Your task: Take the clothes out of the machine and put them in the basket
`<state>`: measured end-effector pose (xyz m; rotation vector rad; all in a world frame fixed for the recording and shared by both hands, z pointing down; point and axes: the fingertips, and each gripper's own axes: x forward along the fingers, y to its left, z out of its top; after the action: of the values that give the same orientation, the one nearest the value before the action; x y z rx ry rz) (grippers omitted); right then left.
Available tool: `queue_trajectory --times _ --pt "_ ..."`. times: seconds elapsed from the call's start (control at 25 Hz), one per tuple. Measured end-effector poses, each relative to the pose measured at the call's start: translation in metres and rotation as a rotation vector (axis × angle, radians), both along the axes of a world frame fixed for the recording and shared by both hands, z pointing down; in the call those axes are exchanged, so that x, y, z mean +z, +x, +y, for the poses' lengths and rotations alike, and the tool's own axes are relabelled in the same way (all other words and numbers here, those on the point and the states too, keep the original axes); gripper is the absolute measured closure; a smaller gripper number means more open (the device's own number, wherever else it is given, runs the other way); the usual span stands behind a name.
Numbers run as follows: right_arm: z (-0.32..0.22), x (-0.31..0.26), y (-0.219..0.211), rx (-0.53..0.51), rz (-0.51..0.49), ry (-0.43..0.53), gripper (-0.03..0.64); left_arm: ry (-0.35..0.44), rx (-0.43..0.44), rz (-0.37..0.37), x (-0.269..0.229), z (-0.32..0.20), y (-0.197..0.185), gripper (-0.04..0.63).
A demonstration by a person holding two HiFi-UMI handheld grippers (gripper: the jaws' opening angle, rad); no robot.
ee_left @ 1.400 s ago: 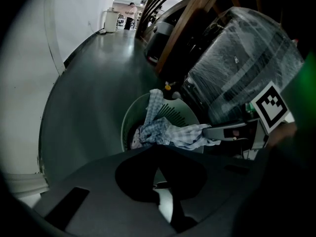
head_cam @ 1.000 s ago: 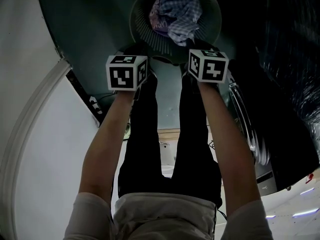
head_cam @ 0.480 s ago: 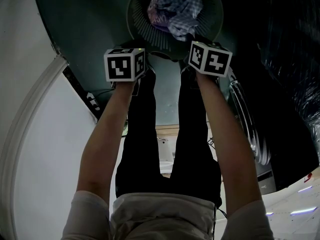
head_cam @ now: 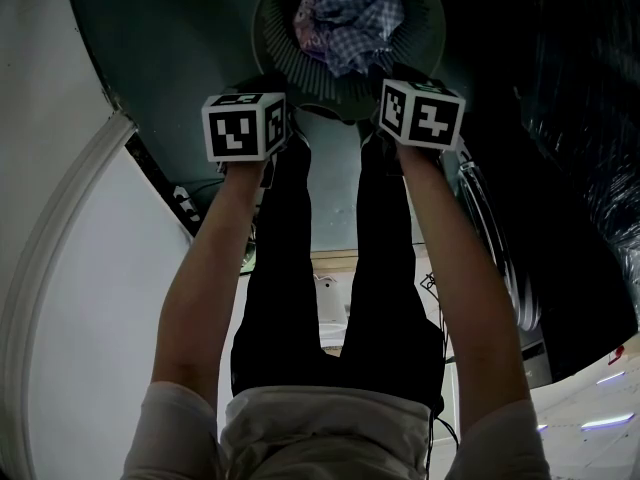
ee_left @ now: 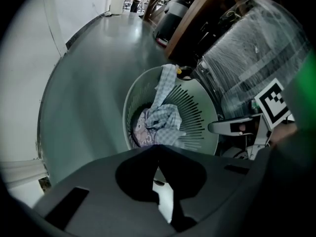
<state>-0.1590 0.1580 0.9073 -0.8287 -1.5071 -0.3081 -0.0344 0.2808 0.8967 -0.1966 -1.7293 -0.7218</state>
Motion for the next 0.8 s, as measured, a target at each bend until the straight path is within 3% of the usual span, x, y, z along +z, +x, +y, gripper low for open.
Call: queue_trajectory --times 0.6,0.68,0.8 --pt "-0.007 0.002 0.024 -0.069 0.043 0.022 0.457 -0.002 -0.007 0.008 -0.001 -0.005 0.001 0.575" --pt "-0.009 0.001 0.027 -0.083 0.043 0.027 0.494 -0.013 -0.013 0.006 -0.002 -0.004 0.001 0.575" --pt "-0.011 0.000 0.035 -0.100 0.057 0.005 0.607 -0.028 -0.021 0.003 -0.003 -0.002 0.000 0.575"
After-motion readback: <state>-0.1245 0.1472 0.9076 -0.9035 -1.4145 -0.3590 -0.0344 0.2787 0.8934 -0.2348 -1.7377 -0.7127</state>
